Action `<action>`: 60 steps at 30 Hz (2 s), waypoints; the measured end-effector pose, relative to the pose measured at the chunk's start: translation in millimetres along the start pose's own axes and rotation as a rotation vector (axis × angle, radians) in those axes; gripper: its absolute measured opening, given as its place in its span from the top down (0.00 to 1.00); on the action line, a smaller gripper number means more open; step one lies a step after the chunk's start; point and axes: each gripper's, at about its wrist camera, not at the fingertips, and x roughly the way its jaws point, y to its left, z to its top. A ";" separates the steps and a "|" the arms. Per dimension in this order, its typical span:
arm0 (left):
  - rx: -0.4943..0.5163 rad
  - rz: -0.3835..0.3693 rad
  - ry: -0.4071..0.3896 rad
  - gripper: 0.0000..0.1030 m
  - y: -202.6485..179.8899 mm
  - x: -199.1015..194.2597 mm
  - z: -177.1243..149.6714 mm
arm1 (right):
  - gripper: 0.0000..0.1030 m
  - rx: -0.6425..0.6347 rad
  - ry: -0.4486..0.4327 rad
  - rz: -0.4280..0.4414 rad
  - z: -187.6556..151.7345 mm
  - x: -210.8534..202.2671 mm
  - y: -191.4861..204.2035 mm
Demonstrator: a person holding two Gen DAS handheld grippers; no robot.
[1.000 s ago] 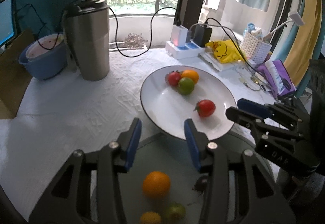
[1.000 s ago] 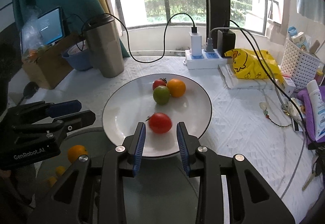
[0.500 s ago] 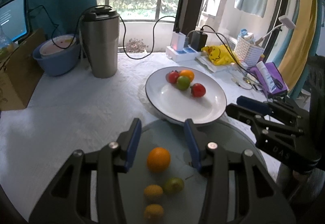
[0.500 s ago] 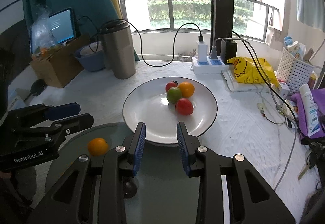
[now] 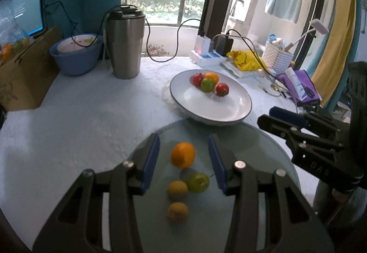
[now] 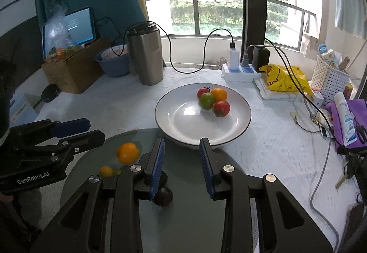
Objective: Organize fruits
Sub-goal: 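Move both open tools back over the fruit tray, then grasp a dark purple plum with the right tool while the left tool approaches a brown round fruit, then close the left tool on the small brown round fruit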
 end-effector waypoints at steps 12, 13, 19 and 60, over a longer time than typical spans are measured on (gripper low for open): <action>-0.013 0.001 0.027 0.56 3.8 -5.3 -30.5 | 0.67 -0.006 0.034 0.008 -24.4 -1.8 11.7; -0.015 0.001 0.031 0.56 3.6 -4.4 -32.9 | 0.68 -0.007 0.036 0.008 -25.7 -1.5 12.4; -0.023 -0.007 0.049 0.56 3.4 -2.6 -48.4 | 0.68 -0.006 0.057 0.016 -38.2 2.3 16.5; 0.056 -0.020 0.083 0.74 -9.6 10.4 -76.1 | 0.70 -0.011 0.152 0.078 -57.9 36.6 21.8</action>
